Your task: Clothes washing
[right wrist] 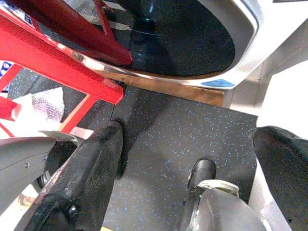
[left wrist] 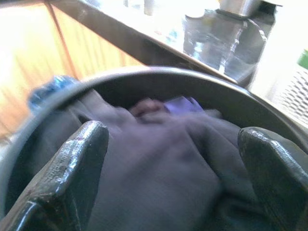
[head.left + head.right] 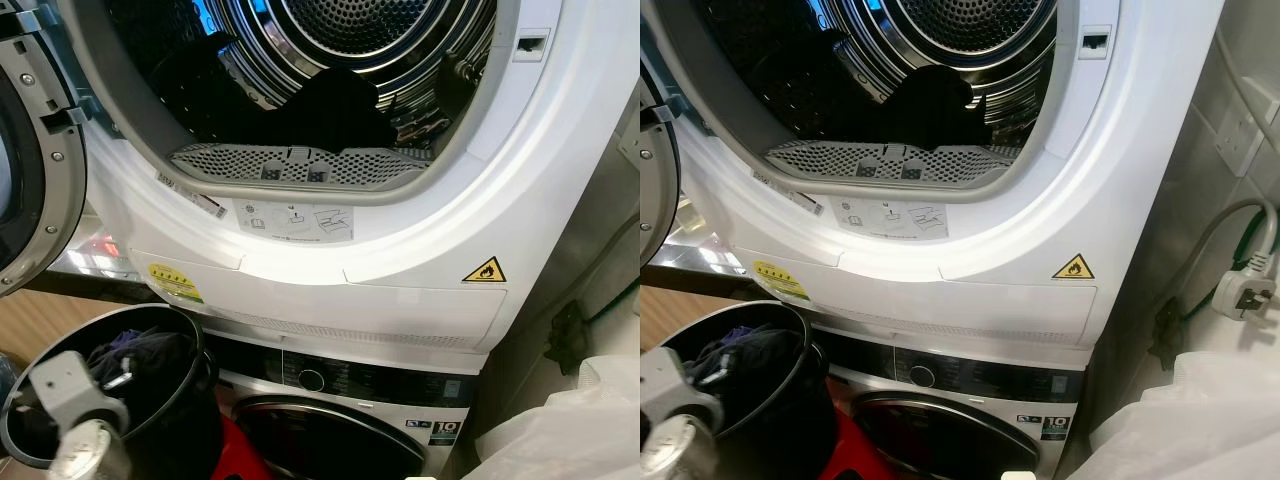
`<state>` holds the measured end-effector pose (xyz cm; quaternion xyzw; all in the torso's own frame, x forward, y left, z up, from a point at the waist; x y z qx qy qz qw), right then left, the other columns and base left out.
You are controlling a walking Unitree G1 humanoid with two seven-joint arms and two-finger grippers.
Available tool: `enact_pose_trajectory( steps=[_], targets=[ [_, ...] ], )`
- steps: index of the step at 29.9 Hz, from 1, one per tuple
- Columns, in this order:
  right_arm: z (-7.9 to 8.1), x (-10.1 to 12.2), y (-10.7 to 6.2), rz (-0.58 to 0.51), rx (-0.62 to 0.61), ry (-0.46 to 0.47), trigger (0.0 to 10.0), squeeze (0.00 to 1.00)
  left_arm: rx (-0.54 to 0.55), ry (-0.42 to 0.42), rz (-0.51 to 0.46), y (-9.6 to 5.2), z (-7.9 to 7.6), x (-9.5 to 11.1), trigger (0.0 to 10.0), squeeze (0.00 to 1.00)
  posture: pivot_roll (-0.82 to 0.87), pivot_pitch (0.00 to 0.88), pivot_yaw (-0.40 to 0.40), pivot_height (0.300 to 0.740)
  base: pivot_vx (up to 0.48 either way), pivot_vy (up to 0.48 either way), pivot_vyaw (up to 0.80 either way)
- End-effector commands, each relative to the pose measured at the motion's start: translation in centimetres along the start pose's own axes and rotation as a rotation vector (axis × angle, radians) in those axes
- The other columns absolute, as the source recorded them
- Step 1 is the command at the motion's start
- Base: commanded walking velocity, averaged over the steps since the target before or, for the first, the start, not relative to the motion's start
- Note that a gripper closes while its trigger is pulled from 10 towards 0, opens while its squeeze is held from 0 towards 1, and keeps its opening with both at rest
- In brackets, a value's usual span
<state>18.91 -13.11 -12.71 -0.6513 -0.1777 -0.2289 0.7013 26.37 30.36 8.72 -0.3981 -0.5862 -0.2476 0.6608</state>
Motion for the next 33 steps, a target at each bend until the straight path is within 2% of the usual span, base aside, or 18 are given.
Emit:
enact_pose_trajectory(
  steps=[1,3,7,11,16,18,21,29,33],
  targets=[
    [0.8,-0.9,-0.1,0.026,0.021,-0.002,10.0,0.0,0.04,0.034,0.018,-0.1,1.3,0.2,10.0,1.0,0.13,0.0,0.15,0.74,0.0,0.0,0.0],
    [0.9,-1.0,-0.1,0.029,0.023,-0.003,10.0,0.0,0.081,0.071,0.029,0.0,2.4,0.3,10.0,1.0,0.14,0.0,0.153,0.74,0.0,0.0,0.0],
    [0.9,-1.1,-0.1,0.033,0.026,-0.004,10.0,0.0,0.097,0.105,0.066,0.4,3.4,0.4,10.0,1.0,0.14,0.0,0.146,0.74,0.0,0.0,0.0],
    [0.7,-1.2,-0.2,0.036,0.024,-0.007,10.0,0.0,0.052,0.109,0.1,1.0,3.1,-0.1,10.0,1.0,0.14,0.0,0.141,0.74,0.0,0.0,0.0],
    [-0.3,-1.1,-0.2,0.03,0.011,-0.013,10.0,0.0,0.048,0.149,0.069,1.7,3.7,0.4,10.0,1.0,0.14,0.0,0.115,0.74,0.0,0.0,0.0],
    [-0.8,-1.0,-0.2,0.027,0.001,-0.017,10.0,0.0,0.043,0.154,0.073,1.7,3.6,0.3,10.0,1.0,0.13,0.0,0.106,0.74,0.0,0.0,0.0],
    [-1.7,-1.0,-0.3,0.025,-0.013,-0.016,10.0,0.0,-0.002,0.218,0.046,1.6,3.0,0.3,10.0,1.0,0.12,0.0,0.089,0.74,0.0,0.0,0.0],
    [-2.3,-0.8,-0.3,0.018,-0.019,-0.022,10.0,0.0,-0.005,0.216,0.052,1.3,2.3,-0.3,10.0,1.0,0.13,0.0,0.059,0.74,0.0,0.0,0.0],
    [-3.3,-0.6,-0.4,0.016,-0.048,-0.012,10.0,0.0,-0.013,0.219,0.064,1.2,2.2,-0.7,10.0,1.0,0.12,0.0,0.057,0.74,0.0,0.0,0.0]
  ],
)
Point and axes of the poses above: a point about 5 cm out from each wrist's last joint towards the gripper, its own y axis pointing out of the wrist towards the gripper, its own x axis along the axis of the wrist's last joint, z = x × y, the point moved 4 cm from there along y, pointing out of the wrist towards the gripper, and after that the axes turned 8 degrees about y, right-handed, at the moved point
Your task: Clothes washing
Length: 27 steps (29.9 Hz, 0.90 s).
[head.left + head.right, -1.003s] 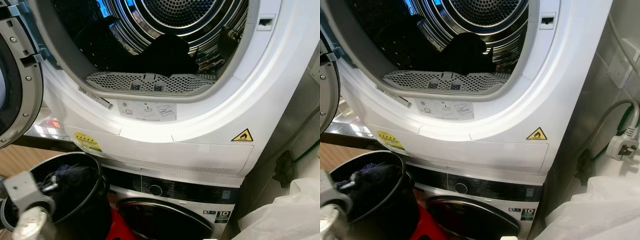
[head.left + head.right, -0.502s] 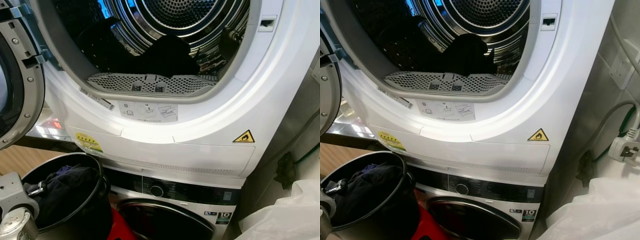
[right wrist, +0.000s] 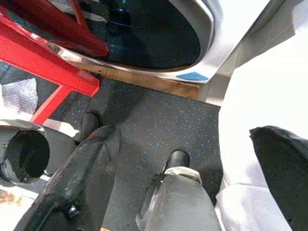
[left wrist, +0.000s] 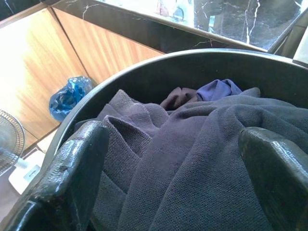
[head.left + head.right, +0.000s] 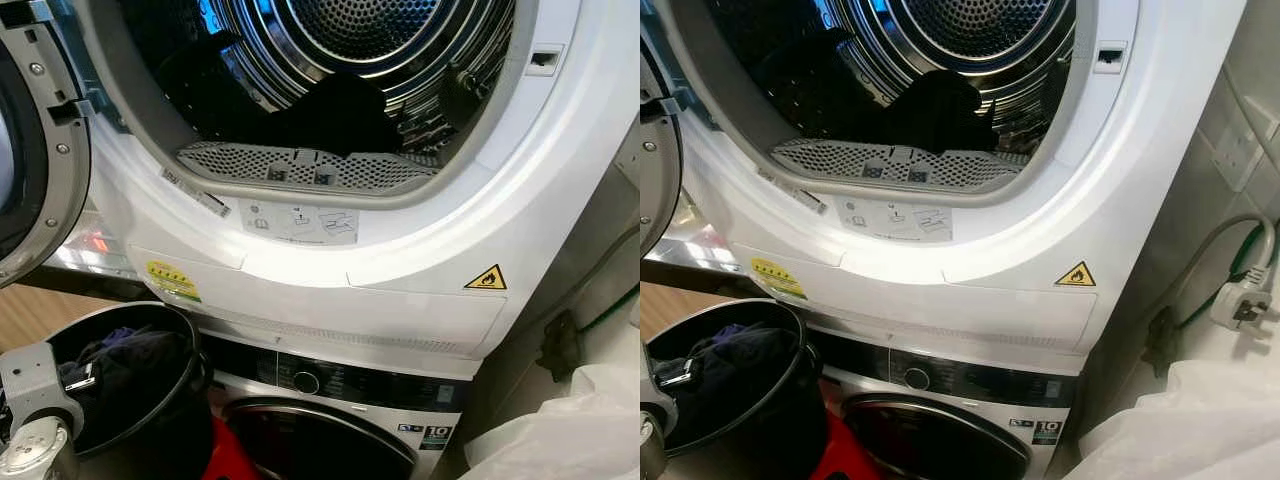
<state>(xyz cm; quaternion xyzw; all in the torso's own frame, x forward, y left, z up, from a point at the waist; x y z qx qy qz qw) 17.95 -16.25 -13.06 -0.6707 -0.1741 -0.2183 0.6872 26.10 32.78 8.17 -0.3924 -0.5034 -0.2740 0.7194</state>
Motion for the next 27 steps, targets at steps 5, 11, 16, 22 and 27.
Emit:
enact_pose_trajectory(
  steps=[5,11,16,22,27],
  targets=[
    [-0.4,0.1,0.0,-0.005,-0.007,0.01,10.0,0.0,-0.005,0.015,0.043,0.2,0.0,-1.0,10.0,1.0,0.12,0.0,0.051,0.74,0.0,0.0,0.0],
    [-0.5,-0.2,-0.1,0.002,-0.011,0.011,10.0,0.0,-0.01,0.063,0.1,0.5,0.2,-1.6,10.0,1.0,0.11,0.0,0.063,0.74,0.0,0.0,0.0],
    [-0.2,-0.4,-0.1,0.004,-0.011,0.033,10.0,0.0,-0.014,0.101,0.131,0.9,0.4,-2.0,10.0,1.0,0.09,0.0,0.08,0.74,0.0,0.0,0.0],
    [-0.3,-0.7,-0.1,0.014,-0.017,0.035,10.0,0.0,-0.022,0.09,0.151,1.3,0.1,-2.4,10.0,1.0,0.07,0.0,0.078,0.74,0.0,0.0,0.0],
    [-1.0,-0.4,-0.2,-0.002,-0.034,0.052,10.0,0.0,-0.028,0.093,0.163,1.5,-0.3,-2.5,10.0,1.0,0.05,0.0,0.076,0.74,0.0,0.0,0.0]
  ],
)
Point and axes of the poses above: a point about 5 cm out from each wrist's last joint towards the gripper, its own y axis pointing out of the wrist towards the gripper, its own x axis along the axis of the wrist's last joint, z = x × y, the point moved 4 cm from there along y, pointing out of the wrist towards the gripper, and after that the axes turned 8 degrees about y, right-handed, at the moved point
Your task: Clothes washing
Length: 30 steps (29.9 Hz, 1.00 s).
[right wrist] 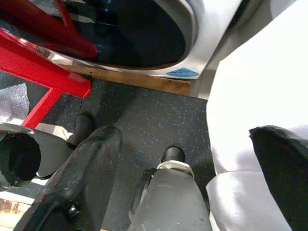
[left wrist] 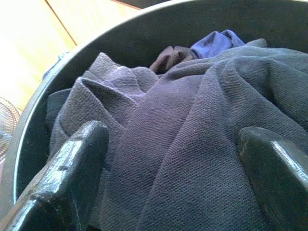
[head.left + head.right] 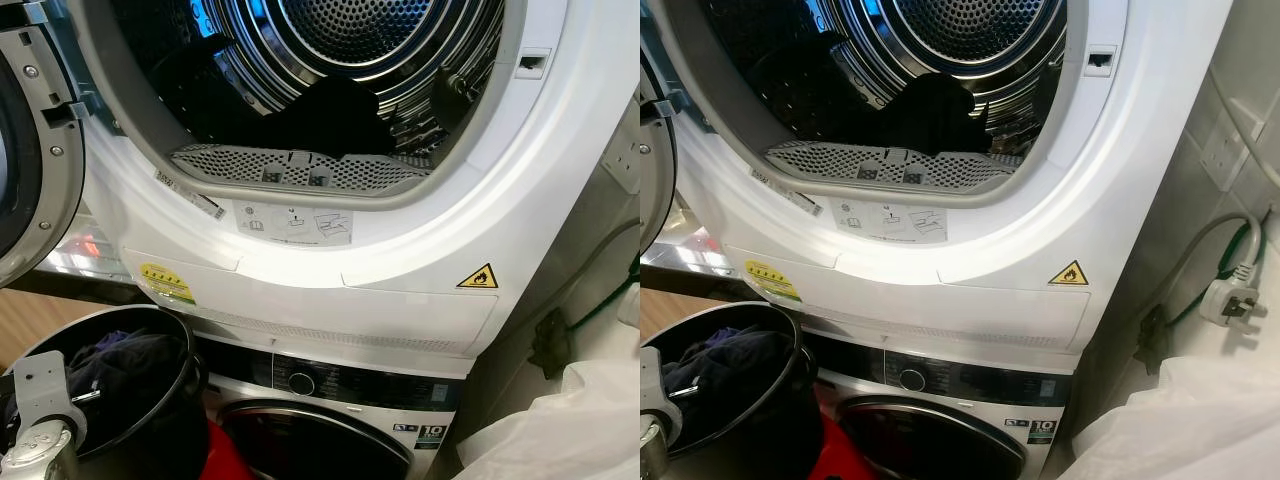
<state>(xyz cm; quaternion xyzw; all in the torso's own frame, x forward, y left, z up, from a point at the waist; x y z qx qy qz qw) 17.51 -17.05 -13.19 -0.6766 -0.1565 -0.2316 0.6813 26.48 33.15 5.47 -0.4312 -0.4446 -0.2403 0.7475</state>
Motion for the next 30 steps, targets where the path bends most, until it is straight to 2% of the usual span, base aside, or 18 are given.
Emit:
enact_pose_trajectory(
  steps=[1,7,13,23,24,25,26,27,28,30],
  targets=[
    [-0.3,0.0,0.0,-0.008,-0.009,0.017,10.0,0.0,0.003,0.027,0.015,0.2,-0.1,0.0,10.0,1.0,0.05,0.0,0.076,0.74,0.0,0.0,0.0],
    [-0.8,0.4,0.0,-0.022,-0.022,0.028,10.0,0.0,-0.007,0.039,0.034,0.7,-0.7,-0.2,10.0,1.0,0.02,0.0,0.082,0.74,0.0,0.0,0.0],
    [-1.3,0.1,-0.1,-0.017,-0.035,0.033,10.0,0.0,-0.004,0.045,0.083,1.0,-0.8,-1.3,10.0,1.0,0.03,0.0,0.082,0.74,0.0,0.0,0.0],
    [-0.9,-0.1,-0.1,-0.007,-0.021,0.013,10.0,0.0,0.017,0.035,0.092,1.0,-0.7,-1.5,10.0,0.98,0.04,0.0,0.076,0.74,0.0,0.0,0.0],
    [-0.8,0.0,-0.1,-0.008,-0.019,0.011,10.0,0.0,0.026,0.028,0.097,0.9,-0.6,-1.6,10.0,0.93,0.05,0.0,0.076,0.74,0.0,0.0,0.0],
    [-0.8,0.1,-0.1,-0.009,-0.016,0.009,10.0,0.0,0.033,0.017,0.107,0.9,-0.6,-1.8,10.0,0.63,0.05,0.0,0.076,0.74,0.0,0.0,0.0],
    [-0.7,0.2,0.0,-0.01,-0.015,0.008,10.0,0.0,0.038,0.009,0.115,0.9,-0.5,-1.9,10.0,0.63,0.05,0.0,0.076,0.74,0.0,0.0,0.0],
    [-0.6,0.2,0.0,-0.01,-0.011,0.004,10.0,0.0,0.043,0.006,0.127,1.0,-0.3,-2.2,10.0,0.26,0.06,0.0,0.078,0.74,0.0,0.0,0.0],
    [-0.5,0.3,0.0,-0.009,-0.006,-0.001,10.0,0.0,0.051,-0.014,0.146,1.0,-0.2,-2.5,10.0,0.0,0.06,0.0,0.079,0.74,0.0,0.0,0.0],
    [0.0,0.4,0.1,-0.01,0.003,-0.005,10.0,0.0,0.078,-0.073,0.203,1.0,0.6,-3.4,10.0,0.0,0.07,0.0,0.08,0.74,0.0,0.0,0.0]
  ],
)
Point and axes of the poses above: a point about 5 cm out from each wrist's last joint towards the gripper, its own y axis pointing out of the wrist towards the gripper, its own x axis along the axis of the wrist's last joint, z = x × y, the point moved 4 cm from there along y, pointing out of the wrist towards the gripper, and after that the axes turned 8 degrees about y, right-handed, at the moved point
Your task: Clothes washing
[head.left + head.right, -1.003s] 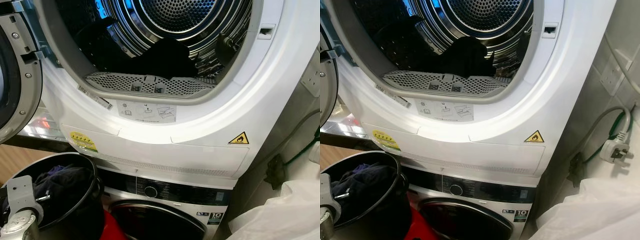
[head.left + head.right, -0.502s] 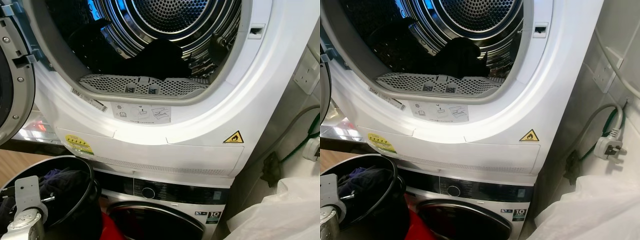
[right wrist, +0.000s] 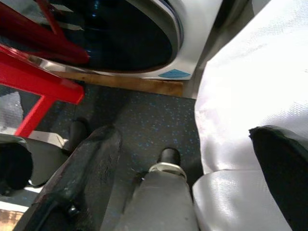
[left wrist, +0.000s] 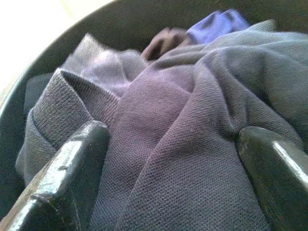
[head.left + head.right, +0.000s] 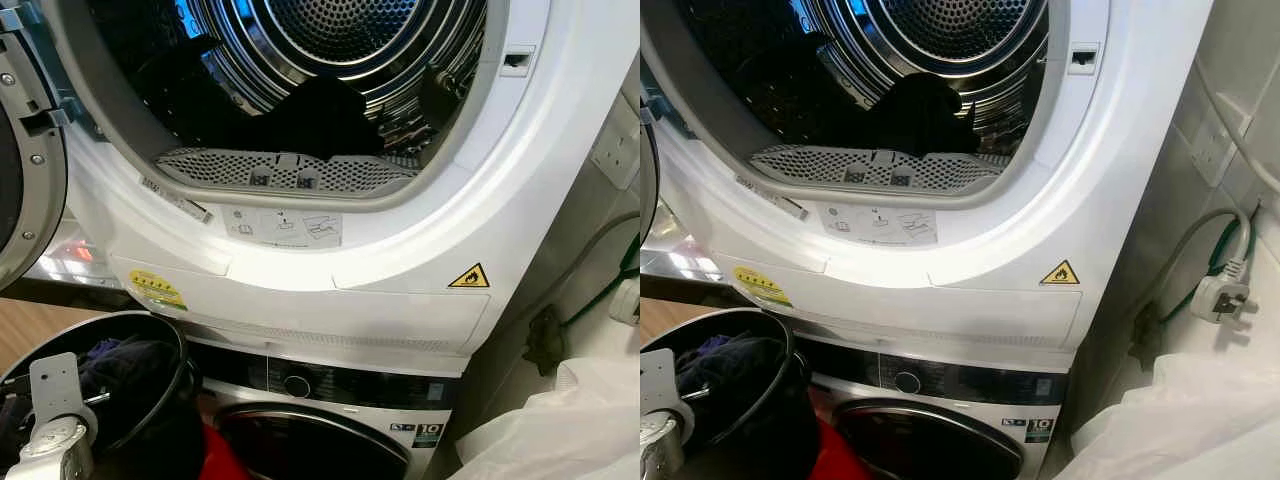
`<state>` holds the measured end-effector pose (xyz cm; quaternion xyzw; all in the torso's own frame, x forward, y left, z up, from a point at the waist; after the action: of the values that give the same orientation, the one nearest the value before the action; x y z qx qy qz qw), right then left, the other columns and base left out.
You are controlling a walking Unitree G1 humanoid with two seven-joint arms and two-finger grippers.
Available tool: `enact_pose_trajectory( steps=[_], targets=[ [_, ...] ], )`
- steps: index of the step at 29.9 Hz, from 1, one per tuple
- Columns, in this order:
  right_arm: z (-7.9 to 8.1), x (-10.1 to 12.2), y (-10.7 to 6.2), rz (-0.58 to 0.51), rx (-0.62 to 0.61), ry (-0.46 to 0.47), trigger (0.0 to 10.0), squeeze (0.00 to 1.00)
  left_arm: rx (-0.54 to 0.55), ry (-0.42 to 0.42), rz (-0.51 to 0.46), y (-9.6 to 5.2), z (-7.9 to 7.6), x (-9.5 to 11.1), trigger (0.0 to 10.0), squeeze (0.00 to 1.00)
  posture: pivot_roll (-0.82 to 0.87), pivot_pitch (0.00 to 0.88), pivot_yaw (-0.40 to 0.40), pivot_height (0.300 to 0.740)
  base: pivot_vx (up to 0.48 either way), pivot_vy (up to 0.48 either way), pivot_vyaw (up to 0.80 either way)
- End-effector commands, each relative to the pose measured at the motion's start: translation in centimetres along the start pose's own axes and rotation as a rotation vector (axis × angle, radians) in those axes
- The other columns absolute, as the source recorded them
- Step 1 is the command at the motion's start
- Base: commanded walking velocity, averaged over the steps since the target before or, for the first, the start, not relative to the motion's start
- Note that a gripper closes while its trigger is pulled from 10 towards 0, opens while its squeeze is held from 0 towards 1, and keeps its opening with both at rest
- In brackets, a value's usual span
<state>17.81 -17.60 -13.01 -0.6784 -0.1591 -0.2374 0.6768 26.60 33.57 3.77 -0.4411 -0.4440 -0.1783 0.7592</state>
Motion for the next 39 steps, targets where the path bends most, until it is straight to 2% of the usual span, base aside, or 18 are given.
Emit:
enact_pose_trajectory(
  steps=[1,2,7,10,15,19,21,26,27,29,30,31,32,34,36,39],
  targets=[
    [0.5,0.0,0.0,0.003,0.012,-0.007,10.0,0.0,0.029,-0.026,0.096,0.2,0.8,-2.0,10.0,0.0,0.07,0.0,0.08,0.74,0.0,0.0,0.0],
    [0.7,0.1,0.1,0.002,0.018,-0.011,10.0,0.0,0.043,-0.058,0.128,0.2,1.2,-2.4,10.0,0.0,0.08,0.0,0.079,0.74,0.0,0.0,0.0],
    [1.7,0.6,0.2,-0.004,0.045,-0.013,10.0,0.0,0.115,-0.056,0.157,0.6,3.0,-2.9,10.0,0.0,0.09,0.0,0.091,0.74,0.0,0.0,0.0],
    [2.1,0.8,0.2,-0.007,0.051,-0.008,10.0,0.0,0.12,-0.039,0.156,1.0,3.1,-2.7,10.0,0.0,0.09,0.0,0.1,0.74,0.0,0.0,0.0],
    [3.0,0.6,0.2,-0.002,0.07,-0.004,10.0,0.0,0.139,-0.055,0.224,1.8,3.8,-3.9,10.0,0.0,0.09,0.0,0.116,0.74,0.0,0.0,0.0],
    [3.0,0.1,0.2,0.009,0.07,-0.002,10.0,0.0,0.141,-0.048,0.249,2.2,3.8,-4.4,10.0,0.0,0.07,0.0,0.122,0.74,0.0,0.0,0.0],
    [2.6,0.1,0.1,0.009,0.06,0.002,10.0,0.0,0.125,-0.049,0.259,2.4,3.2,-4.5,10.0,0.0,0.06,0.0,0.117,0.74,0.0,0.0,0.0],
    [1.0,0.6,0.2,-0.005,0.037,-0.019,10.0,0.0,0.0,-0.01,0.256,3.0,-0.7,-4.2,10.0,0.0,0.04,0.0,0.08,0.74,0.0,0.0,0.0],
    [1.0,0.6,0.2,-0.005,0.037,-0.019,10.0,0.0,0.0,-0.01,0.256,3.0,-0.7,-4.2,10.0,0.0,0.04,0.0,0.08,0.74,0.0,0.0,0.0],
    [0.6,0.7,0.2,-0.006,0.024,-0.025,10.0,0.0,-0.026,-0.029,0.264,3.1,-1.6,-4.2,10.0,0.0,0.04,0.0,0.071,0.74,0.0,0.0,0.0],
    [0.4,0.8,0.2,-0.008,0.02,-0.027,10.0,0.0,-0.077,-0.038,0.266,3.0,-2.7,-4.1,10.0,0.0,0.04,0.0,0.062,0.74,0.0,0.0,0.0],
    [0.4,0.8,0.2,-0.008,0.02,-0.027,10.0,0.0,-0.077,-0.038,0.266,3.0,-2.7,-4.1,10.0,0.0,0.04,0.0,0.062,0.74,0.0,0.0,0.0],
    [0.3,0.9,0.2,-0.011,0.019,-0.028,10.0,0.0,-0.149,-0.032,0.252,3.0,-4.3,-3.5,10.0,0.0,0.04,0.0,0.055,0.74,0.0,0.0,0.0],
    [0.2,1.2,0.2,-0.015,0.023,-0.037,10.0,0.0,-0.209,-0.001,0.215,3.0,-5.5,-2.4,10.0,0.0,0.04,0.0,0.051,0.74,0.0,0.0,0.0],
    [0.2,1.3,0.2,-0.017,0.025,-0.045,10.0,0.0,-0.225,0.012,0.21,3.0,-5.7,-2.2,10.0,0.0,0.04,0.0,0.049,0.74,0.0,0.0,0.0],
    [0.2,1.4,0.2,-0.021,0.026,-0.05,10.0,0.0,-0.296,0.107,0.206,3.0,-6.2,-1.8,10.0,0.0,0.05,0.0,0.04,0.74,0.0,0.0,0.0]
  ],
)
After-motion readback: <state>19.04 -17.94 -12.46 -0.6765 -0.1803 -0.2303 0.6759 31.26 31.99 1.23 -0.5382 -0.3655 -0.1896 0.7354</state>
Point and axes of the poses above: a point about 5 cm out from each wrist's last joint towards the gripper, its own y axis pointing out of the wrist towards the gripper, its own x axis along the axis of the wrist's last joint, z = x × y, the point moved 4 cm from there along y, pointing out of the wrist towards the gripper, and after that the axes turned 8 degrees about y, right-handed, at the moved point
